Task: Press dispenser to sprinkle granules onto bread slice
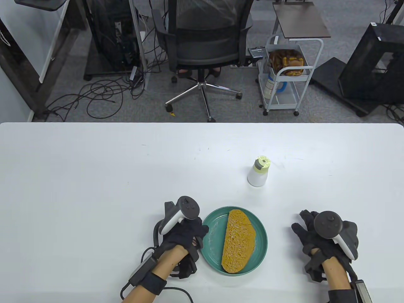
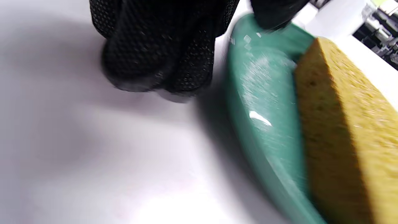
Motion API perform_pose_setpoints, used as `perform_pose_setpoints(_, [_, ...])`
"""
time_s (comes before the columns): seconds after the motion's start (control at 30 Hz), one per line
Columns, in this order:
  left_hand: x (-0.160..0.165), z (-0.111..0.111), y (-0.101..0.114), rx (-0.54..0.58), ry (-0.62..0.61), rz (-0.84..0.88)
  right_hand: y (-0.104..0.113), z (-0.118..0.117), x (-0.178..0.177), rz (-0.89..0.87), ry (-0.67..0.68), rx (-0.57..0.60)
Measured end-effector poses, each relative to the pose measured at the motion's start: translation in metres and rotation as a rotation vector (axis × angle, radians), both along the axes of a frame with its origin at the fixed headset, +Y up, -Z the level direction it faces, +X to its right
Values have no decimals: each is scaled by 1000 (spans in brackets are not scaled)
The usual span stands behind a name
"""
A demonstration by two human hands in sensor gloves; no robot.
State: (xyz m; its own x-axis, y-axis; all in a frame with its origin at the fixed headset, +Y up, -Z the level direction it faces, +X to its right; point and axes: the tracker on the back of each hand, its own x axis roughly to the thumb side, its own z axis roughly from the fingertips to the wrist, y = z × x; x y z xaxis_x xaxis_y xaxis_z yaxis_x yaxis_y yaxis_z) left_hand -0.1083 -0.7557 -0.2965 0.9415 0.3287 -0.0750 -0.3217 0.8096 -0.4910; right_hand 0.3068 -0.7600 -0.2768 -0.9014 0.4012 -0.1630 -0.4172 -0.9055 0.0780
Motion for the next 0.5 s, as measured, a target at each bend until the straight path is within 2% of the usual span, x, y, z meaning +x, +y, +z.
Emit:
perform_pose_setpoints(0.1, [-31,22,19,237,-7,-128,7,-28,-16,-190,20,87])
perform_pose_setpoints(0.2, [-63,40,29,304,15,-179,14,-57,-35,-306,14,154])
perform_pose_setpoints(0.3, [-97,51,21,438,115,-197,19,-94,-53,-353,-42,234])
perform_pose_setpoints(0.37, [-108,45,17,348,150,-170,18,-117,-62,-357,-65,206])
perform_pose_setpoints(0.43, [-112,41,15,344,168,-130,14,-137,-69,-351,-93,136])
perform_pose_setpoints(0.5, [-109,39,15,331,159,-115,8,-151,-73,-417,-100,116])
